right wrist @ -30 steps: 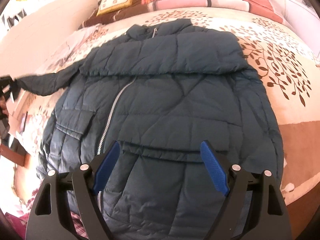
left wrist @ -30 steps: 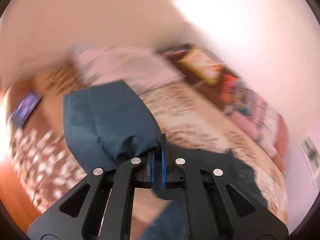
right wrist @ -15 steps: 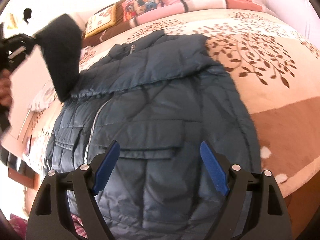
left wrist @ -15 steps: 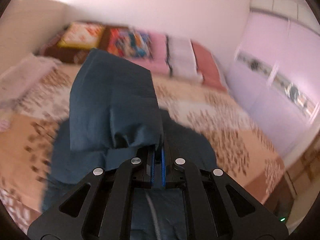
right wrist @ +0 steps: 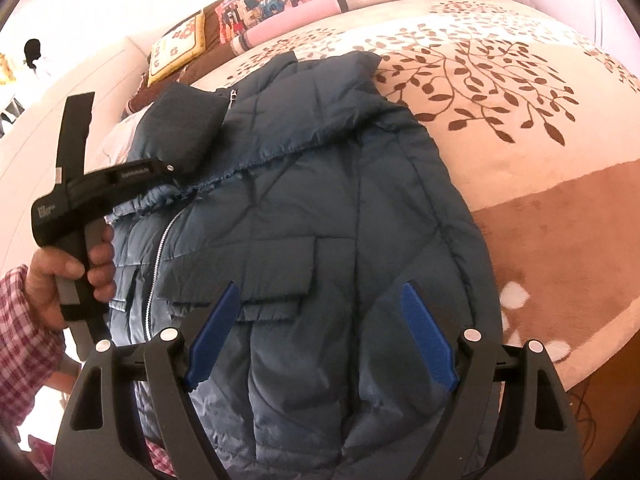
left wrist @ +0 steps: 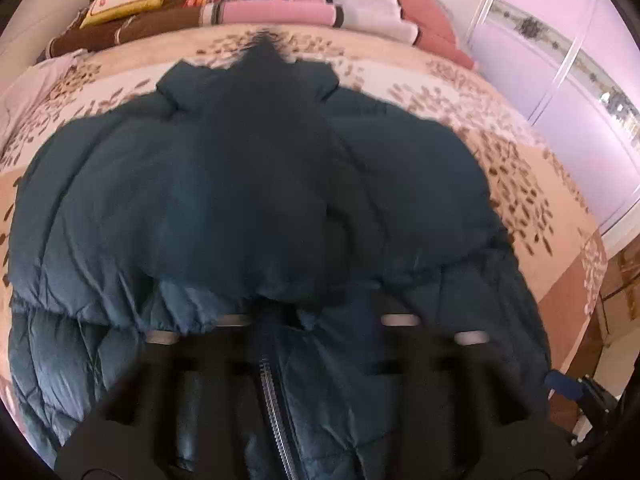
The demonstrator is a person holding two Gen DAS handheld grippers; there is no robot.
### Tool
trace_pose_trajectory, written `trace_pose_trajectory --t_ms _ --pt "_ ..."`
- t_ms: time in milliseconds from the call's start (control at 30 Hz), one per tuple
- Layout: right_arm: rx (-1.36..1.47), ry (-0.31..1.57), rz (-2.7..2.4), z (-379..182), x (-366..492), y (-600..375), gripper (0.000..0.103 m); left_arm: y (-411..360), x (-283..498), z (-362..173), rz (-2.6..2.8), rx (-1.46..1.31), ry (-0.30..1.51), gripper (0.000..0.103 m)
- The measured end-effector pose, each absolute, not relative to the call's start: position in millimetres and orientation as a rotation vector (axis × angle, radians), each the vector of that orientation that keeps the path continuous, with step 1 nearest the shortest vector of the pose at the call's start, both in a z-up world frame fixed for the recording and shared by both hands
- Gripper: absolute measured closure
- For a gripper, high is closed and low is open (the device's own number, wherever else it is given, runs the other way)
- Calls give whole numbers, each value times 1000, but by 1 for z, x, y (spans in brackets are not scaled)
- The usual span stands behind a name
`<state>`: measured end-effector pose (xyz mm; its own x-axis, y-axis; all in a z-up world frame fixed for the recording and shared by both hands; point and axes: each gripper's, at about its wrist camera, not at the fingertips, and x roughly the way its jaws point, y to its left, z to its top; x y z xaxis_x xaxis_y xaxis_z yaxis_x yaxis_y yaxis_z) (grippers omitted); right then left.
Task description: Fold large clothes
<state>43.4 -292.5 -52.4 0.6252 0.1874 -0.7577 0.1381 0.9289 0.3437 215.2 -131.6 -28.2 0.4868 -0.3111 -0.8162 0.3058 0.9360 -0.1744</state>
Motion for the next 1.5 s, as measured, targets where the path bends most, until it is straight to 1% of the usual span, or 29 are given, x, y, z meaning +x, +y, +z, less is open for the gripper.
trace_pose_trajectory --t_ms 33,133,300,533,700,933,1000,1033,1067,1133,1167,1333,1500 --pt "392 902 29 -52 44 -292 22 -131 213 -27 -376 -4 987 29" --pt "385 905 25 -52 46 -290 22 -130 198 -14 -438 26 928 26" --pt "395 924 38 -54 53 -286 22 -116 175 5 -484 12 894 23" --pt "369 923 102 -43 81 -266 22 -68 136 12 -395 -51 872 22" --pt "402 900 146 -33 115 -253 22 -25 104 2 -296 -107 893 22" --pt "437 932 111 -38 168 -240 22 14 75 -13 -218 -173 929 22" --pt "433 949 88 -44 179 -238 32 20 71 -15 -206 -180 929 22" --pt "433 966 75 -48 185 -238 49 23 70 -16 -200 -184 927 22" --pt "435 987 71 -52 191 -238 72 26 69 -16 -195 -187 926 22" --pt "454 1012 57 -57 196 -243 90 31 69 -15 -187 -196 920 22" --pt "476 1002 56 -55 195 -247 93 32 68 -15 -185 -199 916 22" --pt "463 927 42 -36 191 -260 94 36 72 -18 -176 -205 918 22" --pt "442 1015 17 -58 201 -258 94 33 72 -21 -179 -198 928 22"
